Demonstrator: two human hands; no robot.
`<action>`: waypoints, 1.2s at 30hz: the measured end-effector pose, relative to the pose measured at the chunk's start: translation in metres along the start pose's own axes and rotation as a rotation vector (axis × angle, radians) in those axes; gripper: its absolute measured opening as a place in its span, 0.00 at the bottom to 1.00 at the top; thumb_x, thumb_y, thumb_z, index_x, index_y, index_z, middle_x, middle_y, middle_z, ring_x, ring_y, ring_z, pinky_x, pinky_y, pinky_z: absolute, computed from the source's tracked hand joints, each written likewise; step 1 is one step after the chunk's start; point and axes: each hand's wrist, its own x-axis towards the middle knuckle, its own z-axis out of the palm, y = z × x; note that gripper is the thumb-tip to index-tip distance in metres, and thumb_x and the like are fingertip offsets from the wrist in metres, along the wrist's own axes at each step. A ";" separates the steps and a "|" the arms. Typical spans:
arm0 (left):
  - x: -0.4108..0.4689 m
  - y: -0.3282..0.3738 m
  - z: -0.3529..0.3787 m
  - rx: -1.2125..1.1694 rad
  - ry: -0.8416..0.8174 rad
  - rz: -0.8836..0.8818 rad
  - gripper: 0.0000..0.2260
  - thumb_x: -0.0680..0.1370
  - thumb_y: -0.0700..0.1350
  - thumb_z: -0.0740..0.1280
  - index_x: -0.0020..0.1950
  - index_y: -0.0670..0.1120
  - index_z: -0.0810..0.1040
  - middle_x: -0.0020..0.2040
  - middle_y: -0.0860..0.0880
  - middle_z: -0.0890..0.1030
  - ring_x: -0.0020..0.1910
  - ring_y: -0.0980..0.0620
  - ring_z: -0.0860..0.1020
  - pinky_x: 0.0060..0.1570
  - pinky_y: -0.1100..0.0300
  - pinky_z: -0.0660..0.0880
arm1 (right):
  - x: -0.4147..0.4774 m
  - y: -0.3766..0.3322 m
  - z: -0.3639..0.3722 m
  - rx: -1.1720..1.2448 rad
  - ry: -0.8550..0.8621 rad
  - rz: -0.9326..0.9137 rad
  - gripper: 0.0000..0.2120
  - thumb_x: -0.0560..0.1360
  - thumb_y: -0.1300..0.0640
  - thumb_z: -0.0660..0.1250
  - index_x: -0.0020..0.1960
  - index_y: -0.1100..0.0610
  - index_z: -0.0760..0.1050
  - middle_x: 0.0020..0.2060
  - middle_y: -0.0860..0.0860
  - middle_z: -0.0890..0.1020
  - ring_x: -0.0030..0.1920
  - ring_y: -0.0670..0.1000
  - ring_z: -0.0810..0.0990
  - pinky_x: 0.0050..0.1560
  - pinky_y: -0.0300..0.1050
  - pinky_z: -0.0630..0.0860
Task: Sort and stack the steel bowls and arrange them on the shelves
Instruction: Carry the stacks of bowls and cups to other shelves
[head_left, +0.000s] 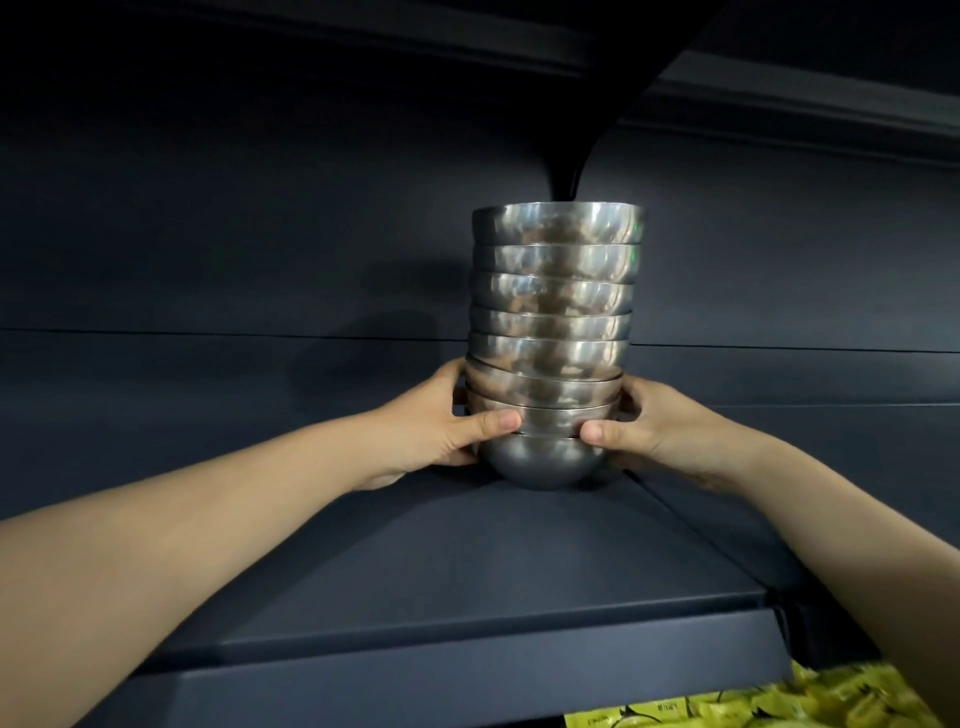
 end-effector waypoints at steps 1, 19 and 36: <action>-0.001 0.001 0.000 -0.001 0.003 -0.002 0.32 0.63 0.54 0.74 0.64 0.52 0.66 0.56 0.53 0.76 0.55 0.54 0.77 0.59 0.46 0.76 | 0.000 -0.001 0.000 0.002 0.000 0.001 0.25 0.56 0.47 0.74 0.51 0.50 0.74 0.45 0.44 0.81 0.47 0.43 0.81 0.42 0.39 0.79; -0.096 0.049 -0.017 0.015 0.093 -0.001 0.25 0.60 0.51 0.72 0.56 0.54 0.73 0.58 0.50 0.79 0.53 0.54 0.80 0.48 0.54 0.80 | -0.051 -0.061 0.042 -0.010 -0.054 -0.074 0.17 0.66 0.52 0.75 0.52 0.49 0.74 0.47 0.42 0.82 0.47 0.38 0.81 0.43 0.32 0.78; -0.351 0.088 -0.064 0.046 0.320 -0.068 0.25 0.62 0.50 0.73 0.57 0.52 0.73 0.59 0.47 0.77 0.55 0.51 0.80 0.48 0.55 0.80 | -0.168 -0.166 0.195 0.081 -0.301 -0.084 0.36 0.52 0.45 0.77 0.57 0.53 0.73 0.53 0.49 0.81 0.53 0.47 0.82 0.52 0.48 0.81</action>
